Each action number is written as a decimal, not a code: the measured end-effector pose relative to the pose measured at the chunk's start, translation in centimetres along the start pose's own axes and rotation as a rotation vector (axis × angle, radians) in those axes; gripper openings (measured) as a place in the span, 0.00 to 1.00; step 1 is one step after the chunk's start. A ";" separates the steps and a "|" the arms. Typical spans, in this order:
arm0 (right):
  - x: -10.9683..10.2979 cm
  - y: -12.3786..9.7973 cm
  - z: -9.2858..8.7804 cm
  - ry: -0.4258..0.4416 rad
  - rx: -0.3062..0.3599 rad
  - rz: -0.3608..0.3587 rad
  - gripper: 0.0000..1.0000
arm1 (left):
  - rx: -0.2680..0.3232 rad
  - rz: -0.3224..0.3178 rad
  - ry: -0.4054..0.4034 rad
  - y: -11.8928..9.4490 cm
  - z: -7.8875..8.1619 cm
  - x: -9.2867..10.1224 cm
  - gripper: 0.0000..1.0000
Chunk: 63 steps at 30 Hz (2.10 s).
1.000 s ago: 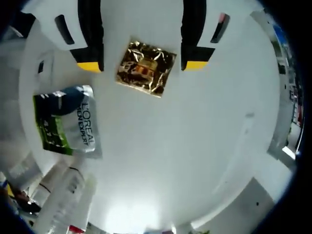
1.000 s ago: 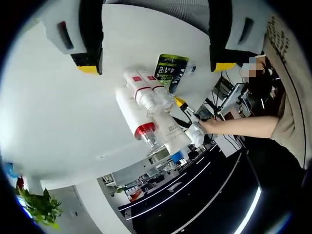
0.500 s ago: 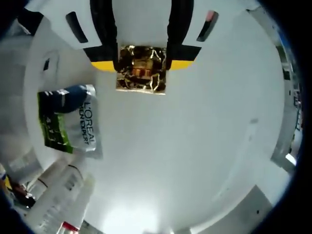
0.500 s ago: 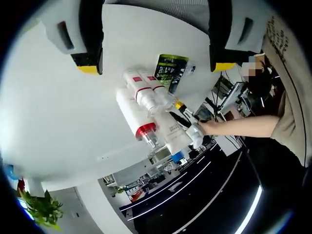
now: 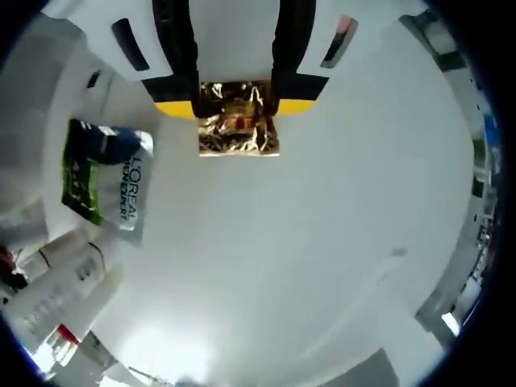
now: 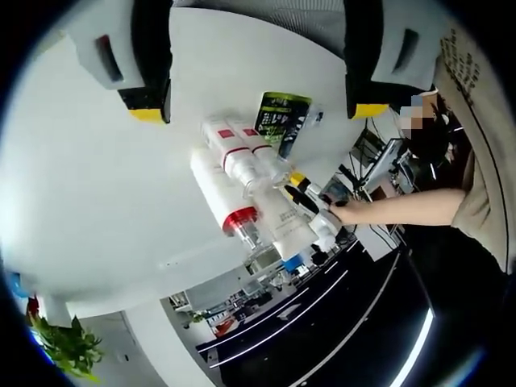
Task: Arrange the skincare products in the storage area until every visible bottle or jar stands upright without overlapping.
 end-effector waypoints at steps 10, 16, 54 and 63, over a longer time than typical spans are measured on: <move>-0.3 0.1 0.0 -0.028 -0.013 0.013 0.89 | 0.012 0.035 -0.256 -2.1 -1.6 0.3 0.32; -0.4 0.0 0.1 -0.029 -0.006 0.021 0.89 | 0.039 0.008 -0.441 -2.5 -3.1 1.0 0.32; -1.4 -0.1 0.6 -0.122 0.025 0.077 0.87 | 0.281 0.123 -1.027 -1.3 -8.5 9.3 0.33; -1.2 -0.1 0.7 -0.107 0.034 0.072 0.87 | 0.362 0.141 -1.263 -0.8 -8.4 10.0 0.34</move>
Point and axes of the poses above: the point that each gripper's makers call its tool centre point, and the gripper's own axes: y roughly forward along the fingers, x roughly to its right, z roughly out of its top, the point moved 8 cm from there along -y, roughly backward along the fingers, and after that the axes turned 13 degrees about -y, right-handed, at the moved point
